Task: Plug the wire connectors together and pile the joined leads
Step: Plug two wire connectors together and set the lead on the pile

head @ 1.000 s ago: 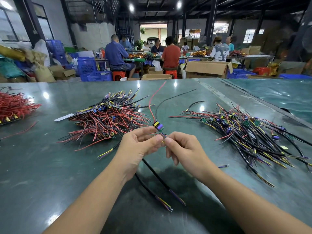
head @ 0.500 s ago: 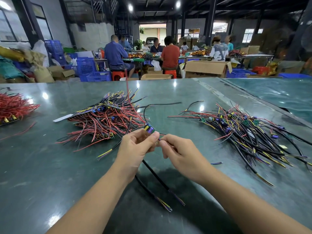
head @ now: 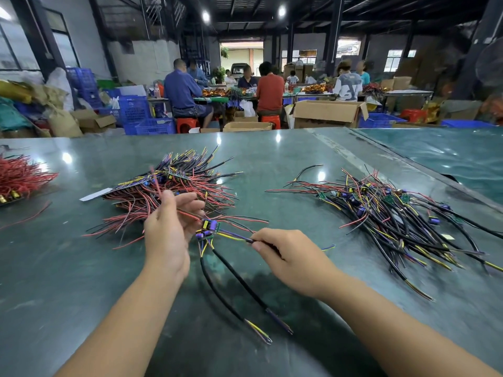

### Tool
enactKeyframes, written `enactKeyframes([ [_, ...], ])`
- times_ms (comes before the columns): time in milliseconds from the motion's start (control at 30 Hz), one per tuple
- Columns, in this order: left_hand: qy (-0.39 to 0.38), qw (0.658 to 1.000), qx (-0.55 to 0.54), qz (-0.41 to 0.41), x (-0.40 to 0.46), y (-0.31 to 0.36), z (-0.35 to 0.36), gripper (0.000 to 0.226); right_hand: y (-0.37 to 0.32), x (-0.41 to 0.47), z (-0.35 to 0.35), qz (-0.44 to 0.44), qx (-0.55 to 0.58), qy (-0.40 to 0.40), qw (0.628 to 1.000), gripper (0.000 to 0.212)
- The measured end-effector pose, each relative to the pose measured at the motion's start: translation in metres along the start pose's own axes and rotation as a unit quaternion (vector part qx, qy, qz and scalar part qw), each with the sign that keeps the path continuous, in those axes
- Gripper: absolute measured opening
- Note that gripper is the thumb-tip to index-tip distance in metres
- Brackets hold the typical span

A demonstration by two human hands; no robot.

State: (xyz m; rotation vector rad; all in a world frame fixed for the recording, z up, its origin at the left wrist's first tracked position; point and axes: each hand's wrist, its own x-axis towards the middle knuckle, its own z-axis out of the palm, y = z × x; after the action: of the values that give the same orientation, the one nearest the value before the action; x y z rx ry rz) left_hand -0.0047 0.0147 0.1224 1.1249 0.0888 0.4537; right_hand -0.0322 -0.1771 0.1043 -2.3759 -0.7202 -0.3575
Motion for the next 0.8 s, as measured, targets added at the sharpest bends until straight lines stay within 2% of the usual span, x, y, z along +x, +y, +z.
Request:
enactKeyframes([
  [167, 0.108, 0.99, -0.087, -0.005, 0.018, 0.009, -0.017, 0.043, 0.0, 0.004, -0.007, -0.052, -0.016, 0.1, 0.993, 0.016],
  [233, 0.131, 0.987, -0.09, 0.002, 0.021, 0.01, -0.021, 0.043, -0.002, 0.007, -0.015, -0.06, -0.019, 0.13, 0.989, 0.018],
  [400, 0.072, 0.992, -0.097, -0.024, 0.016, 0.004, -0.019, 0.048, -0.004, 0.02, -0.053, -0.065, -0.048, 0.254, 0.964, 0.017],
  [533, 0.059, 0.993, -0.1, -0.037, 0.016, 0.003, -0.019, 0.044, 0.031, 0.03, -0.091, 0.025, -0.147, 0.353, 0.923, 0.018],
  [600, 0.068, 0.993, -0.089, -0.04, 0.016, 0.002, -0.018, 0.032, 0.059, 0.029, -0.107, 0.125, -0.212, 0.332, 0.911, 0.023],
  [700, 0.086, 0.996, -0.035, -0.015, 0.019, -0.004, -0.017, 0.022, 0.088, 0.018, -0.119, 0.311, -0.344, 0.184, 0.867, 0.025],
  [733, 0.089, 0.996, 0.01, 0.003, 0.02, -0.007, -0.017, 0.023, 0.092, 0.014, -0.118, 0.343, -0.371, 0.146, 0.85, 0.029],
  [800, 0.086, 0.984, 0.146, 0.046, 0.024, -0.015, -0.019, 0.024, 0.089, 0.012, -0.11, 0.36, -0.367, 0.142, 0.846, 0.035],
])
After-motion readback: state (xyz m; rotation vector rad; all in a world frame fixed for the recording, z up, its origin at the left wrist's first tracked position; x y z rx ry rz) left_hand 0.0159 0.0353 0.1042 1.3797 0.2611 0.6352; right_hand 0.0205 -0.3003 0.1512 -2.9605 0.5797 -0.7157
